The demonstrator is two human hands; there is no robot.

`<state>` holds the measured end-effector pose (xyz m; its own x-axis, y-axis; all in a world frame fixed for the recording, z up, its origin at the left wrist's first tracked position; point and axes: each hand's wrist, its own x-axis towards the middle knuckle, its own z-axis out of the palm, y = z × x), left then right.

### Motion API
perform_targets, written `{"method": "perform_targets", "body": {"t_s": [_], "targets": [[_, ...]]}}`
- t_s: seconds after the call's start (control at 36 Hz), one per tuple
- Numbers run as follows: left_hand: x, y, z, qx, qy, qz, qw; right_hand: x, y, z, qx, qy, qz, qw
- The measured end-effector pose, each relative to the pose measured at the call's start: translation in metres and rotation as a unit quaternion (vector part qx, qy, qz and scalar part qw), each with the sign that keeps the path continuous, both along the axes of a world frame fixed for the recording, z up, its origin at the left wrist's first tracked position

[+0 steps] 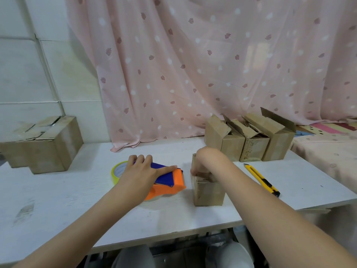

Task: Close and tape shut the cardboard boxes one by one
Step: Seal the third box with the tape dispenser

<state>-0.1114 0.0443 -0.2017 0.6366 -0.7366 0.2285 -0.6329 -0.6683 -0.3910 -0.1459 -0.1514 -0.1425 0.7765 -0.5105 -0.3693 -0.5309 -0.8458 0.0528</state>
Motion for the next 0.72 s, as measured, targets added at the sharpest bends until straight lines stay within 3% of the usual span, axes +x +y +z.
{"method": "perform_targets", "body": {"t_s": [0.17, 0.33, 0.58, 0.72], "targets": [[0.008, 0.007, -0.006, -0.022, 0.0, -0.002, 1.0, -0.007, -0.004, 0.015, 0.059, -0.013, -0.001, 0.998], [0.01, 0.014, -0.011, -0.068, 0.015, -0.013, 0.997, -0.017, -0.025, 0.015, 0.195, -0.078, -0.055, 0.976], [0.015, 0.021, -0.019, -0.145, 0.031, -0.042, 0.988, -0.033, -0.05, -0.003, 0.358, -0.183, -0.115, 0.908], [0.016, 0.017, -0.023, -0.114, 0.016, -0.045, 0.992, -0.051, -0.066, -0.02, 0.446, -0.223, -0.16, 0.852]]}}
